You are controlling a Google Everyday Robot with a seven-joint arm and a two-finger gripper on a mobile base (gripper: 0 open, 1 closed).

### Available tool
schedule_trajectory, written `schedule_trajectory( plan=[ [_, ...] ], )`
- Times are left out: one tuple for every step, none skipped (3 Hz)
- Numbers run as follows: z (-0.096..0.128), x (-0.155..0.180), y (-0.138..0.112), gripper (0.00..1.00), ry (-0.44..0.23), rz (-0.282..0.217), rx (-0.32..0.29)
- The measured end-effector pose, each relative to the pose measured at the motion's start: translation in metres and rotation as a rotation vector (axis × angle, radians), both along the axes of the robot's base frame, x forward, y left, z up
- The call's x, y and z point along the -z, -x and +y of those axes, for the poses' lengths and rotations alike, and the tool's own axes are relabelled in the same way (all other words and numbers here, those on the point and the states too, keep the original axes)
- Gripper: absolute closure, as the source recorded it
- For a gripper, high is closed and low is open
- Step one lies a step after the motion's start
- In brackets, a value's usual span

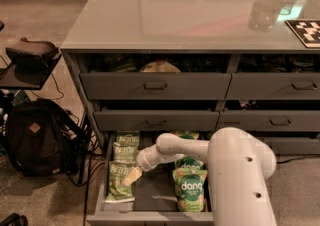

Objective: Pick green jalapeno chip bag from bottom drawer and place on counter

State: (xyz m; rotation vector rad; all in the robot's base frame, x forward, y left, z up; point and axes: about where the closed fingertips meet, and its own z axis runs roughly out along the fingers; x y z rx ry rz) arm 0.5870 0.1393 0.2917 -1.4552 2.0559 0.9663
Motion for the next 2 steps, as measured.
schedule_trajectory(
  plan=[
    [0.0072,0.0189,-0.0027,0.00,0.005,0.047,-0.004],
    [0.0076,0.0190,-0.0039,0.00,0.005,0.046,-0.003]
  ],
)
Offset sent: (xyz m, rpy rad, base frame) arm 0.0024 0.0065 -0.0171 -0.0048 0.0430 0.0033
